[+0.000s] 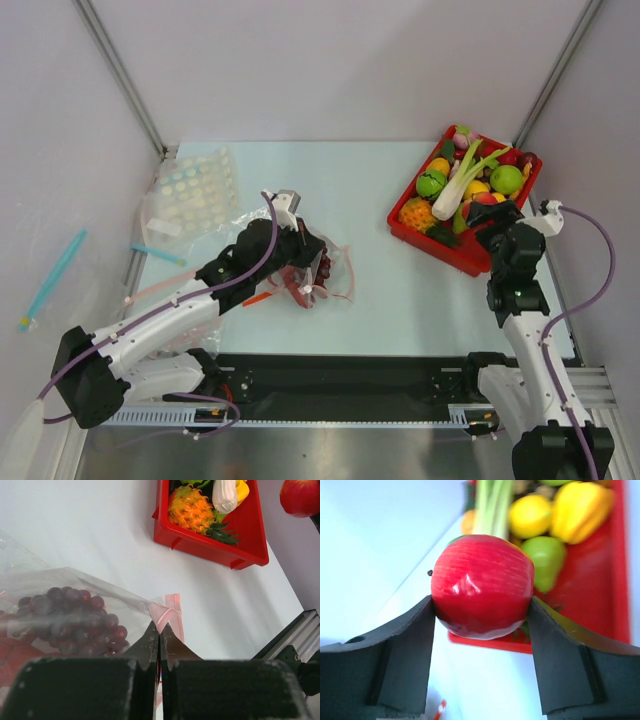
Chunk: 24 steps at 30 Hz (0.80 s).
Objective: Place the food in the zip-top bag and seal the zipper
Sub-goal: Pick up the fake fruit from the bin, then place the fake fruit in the zipper food storage bag.
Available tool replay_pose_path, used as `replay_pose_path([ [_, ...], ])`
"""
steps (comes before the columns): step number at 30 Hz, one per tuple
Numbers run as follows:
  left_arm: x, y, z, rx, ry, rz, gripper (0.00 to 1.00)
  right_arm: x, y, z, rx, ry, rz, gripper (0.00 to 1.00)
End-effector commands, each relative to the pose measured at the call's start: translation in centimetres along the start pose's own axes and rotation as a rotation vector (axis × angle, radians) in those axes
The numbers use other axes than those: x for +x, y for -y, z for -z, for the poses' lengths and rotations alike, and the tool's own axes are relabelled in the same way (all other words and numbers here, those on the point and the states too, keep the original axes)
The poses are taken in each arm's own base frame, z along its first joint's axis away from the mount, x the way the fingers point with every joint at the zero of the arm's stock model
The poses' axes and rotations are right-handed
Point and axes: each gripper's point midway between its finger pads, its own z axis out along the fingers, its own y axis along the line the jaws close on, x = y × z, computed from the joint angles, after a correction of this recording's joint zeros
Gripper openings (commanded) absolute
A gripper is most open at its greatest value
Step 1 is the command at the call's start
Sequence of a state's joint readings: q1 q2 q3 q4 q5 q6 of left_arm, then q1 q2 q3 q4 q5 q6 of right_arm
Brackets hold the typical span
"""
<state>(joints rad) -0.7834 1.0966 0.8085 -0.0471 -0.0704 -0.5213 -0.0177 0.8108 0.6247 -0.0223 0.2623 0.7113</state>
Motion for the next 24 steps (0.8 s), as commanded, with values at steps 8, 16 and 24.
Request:
replay_pose_path([
  [8,-4.6,3.0,2.0,0.090,0.117,-0.011,0.00,8.8,-13.8,9.2,-0.840,-0.318,0.208,0.15],
  [16,-5.2,3.6,3.3,0.117,0.137,-0.009,0.00,13.8,-19.9,18.8,-1.295,-0.361,0.447,0.18],
  [24,-5.4,4.1,3.7,0.132,0.143,-0.009,0.00,16.4,-20.9,23.2,-1.466,-0.368,0.551,0.18],
])
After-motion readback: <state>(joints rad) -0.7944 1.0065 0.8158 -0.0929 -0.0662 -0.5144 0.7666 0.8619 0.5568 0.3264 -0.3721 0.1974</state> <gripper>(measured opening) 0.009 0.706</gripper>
